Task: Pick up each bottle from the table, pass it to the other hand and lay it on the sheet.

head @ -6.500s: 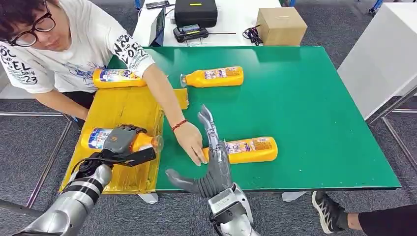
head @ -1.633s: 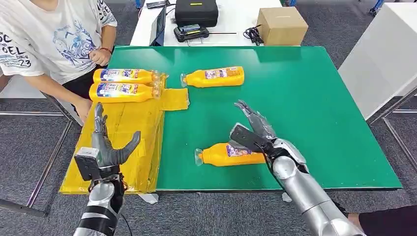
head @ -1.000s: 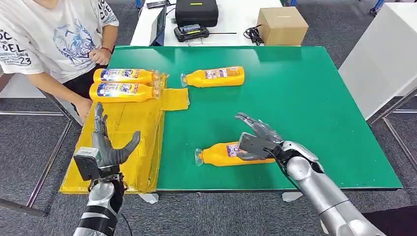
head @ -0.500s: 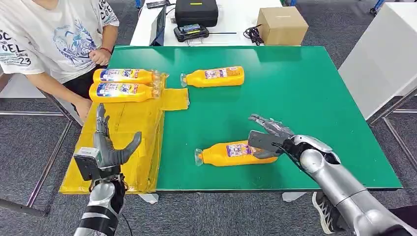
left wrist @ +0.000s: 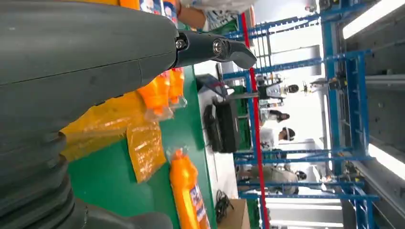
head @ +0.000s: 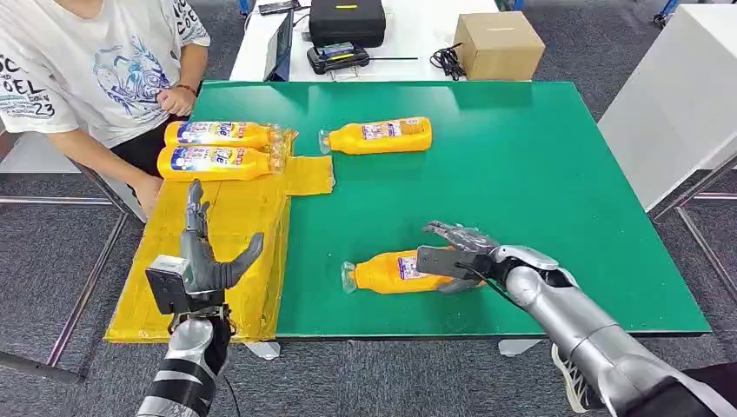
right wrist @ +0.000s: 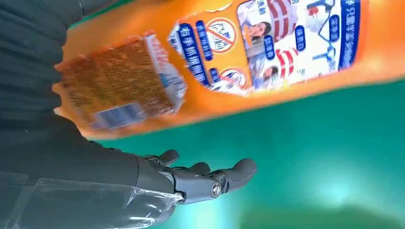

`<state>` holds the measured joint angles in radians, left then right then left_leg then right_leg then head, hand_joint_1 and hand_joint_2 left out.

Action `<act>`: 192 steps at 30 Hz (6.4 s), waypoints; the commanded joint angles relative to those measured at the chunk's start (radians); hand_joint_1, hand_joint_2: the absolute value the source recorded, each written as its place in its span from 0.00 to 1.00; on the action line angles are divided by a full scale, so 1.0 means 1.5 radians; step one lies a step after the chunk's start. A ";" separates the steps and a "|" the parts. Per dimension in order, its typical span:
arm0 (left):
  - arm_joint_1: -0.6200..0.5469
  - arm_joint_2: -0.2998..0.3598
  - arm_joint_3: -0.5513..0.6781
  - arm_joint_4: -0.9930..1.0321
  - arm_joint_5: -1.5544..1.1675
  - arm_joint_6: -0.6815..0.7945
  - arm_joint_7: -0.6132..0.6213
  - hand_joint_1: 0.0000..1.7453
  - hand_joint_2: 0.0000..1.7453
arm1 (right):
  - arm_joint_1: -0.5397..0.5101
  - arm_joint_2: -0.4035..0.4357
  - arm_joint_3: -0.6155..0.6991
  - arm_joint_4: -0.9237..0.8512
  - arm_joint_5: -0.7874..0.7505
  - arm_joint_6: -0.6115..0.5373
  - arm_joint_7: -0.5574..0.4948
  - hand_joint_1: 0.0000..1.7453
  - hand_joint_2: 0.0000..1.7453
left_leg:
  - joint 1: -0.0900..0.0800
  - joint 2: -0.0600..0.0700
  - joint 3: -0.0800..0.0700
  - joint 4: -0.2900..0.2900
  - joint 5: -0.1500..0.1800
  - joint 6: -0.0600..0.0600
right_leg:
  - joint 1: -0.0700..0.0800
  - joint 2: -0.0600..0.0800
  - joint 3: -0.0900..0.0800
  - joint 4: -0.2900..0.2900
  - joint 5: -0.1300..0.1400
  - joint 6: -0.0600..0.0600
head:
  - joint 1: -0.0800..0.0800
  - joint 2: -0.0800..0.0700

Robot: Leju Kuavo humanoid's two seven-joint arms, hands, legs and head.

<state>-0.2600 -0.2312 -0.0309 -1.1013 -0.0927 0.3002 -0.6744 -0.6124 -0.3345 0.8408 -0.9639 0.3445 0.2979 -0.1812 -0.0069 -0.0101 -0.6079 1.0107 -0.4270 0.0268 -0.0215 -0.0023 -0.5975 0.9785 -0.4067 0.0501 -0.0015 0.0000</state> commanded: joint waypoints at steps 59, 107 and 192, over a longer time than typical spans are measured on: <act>-0.017 -0.016 0.011 0.031 0.042 -0.022 0.009 0.00 1.00 | -0.111 0.103 0.180 0.178 0.008 -0.110 0.042 1.00 1.00 | 0.001 0.001 0.002 0.000 -0.001 -0.001 | 0.001 0.000 0.002 0.000 0.000 -0.001 | 0.000 0.000; 0.040 0.004 -0.164 -0.054 0.170 -0.240 0.161 0.00 1.00 | 0.287 0.396 -0.326 -0.038 0.096 -0.431 -0.257 1.00 1.00 | 0.001 0.000 0.000 0.000 -0.001 -0.001 | 0.001 0.000 -0.001 -0.001 -0.001 -0.002 | 0.000 0.000; 0.001 0.009 -0.086 -0.082 0.262 -0.252 0.160 1.00 1.00 | 0.254 0.412 -0.181 0.020 0.054 -0.389 -0.229 0.00 0.00 | 0.002 -0.003 -0.001 0.001 -0.002 -0.001 | 0.002 -0.004 0.000 0.000 -0.003 -0.002 | 0.000 0.000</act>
<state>-0.1609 -0.2205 -0.1999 -1.1523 0.3205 -0.1622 -0.3819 -0.3459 0.3376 0.6481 -0.7062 0.4920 -0.3033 -0.5001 -0.0064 -0.0099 -0.6119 1.0105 -0.4270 0.0271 -0.0214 -0.0024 -0.6036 0.9786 -0.4073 0.0496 -0.0011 0.0000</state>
